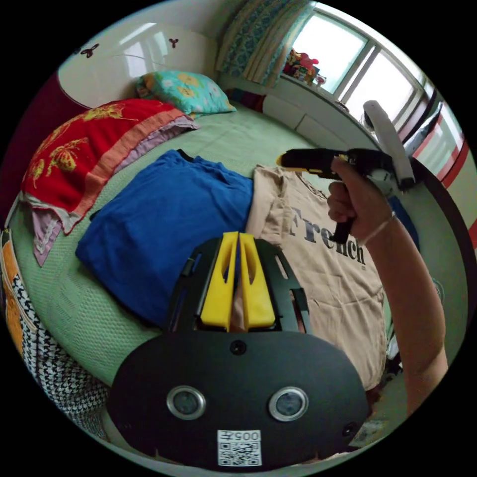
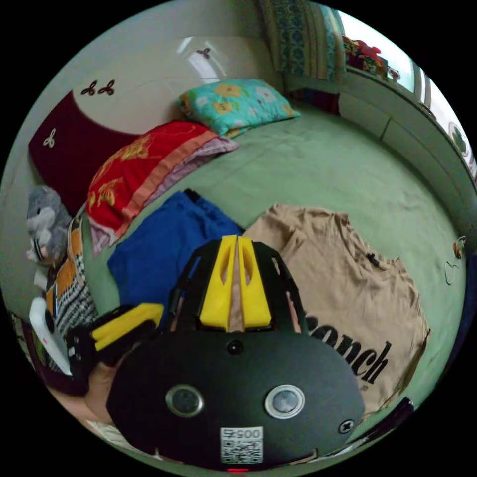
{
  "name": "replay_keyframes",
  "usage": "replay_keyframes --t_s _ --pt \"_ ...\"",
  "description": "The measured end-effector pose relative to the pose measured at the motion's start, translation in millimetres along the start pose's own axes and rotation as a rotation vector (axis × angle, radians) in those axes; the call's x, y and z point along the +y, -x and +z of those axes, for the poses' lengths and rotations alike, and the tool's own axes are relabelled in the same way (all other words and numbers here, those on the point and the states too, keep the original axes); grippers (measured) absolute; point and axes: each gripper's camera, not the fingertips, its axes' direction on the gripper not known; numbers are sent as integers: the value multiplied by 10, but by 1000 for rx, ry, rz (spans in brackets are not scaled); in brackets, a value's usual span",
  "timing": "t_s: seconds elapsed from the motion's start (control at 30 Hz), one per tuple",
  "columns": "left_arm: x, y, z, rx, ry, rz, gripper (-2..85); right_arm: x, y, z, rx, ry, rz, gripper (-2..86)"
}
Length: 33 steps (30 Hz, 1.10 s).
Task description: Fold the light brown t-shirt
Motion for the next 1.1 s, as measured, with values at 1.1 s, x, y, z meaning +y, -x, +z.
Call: replay_keyframes --t_s 1.1 --pt "763 -3604 1249 364 204 524 84 3101 -4688 -1741 86 218 756 86"
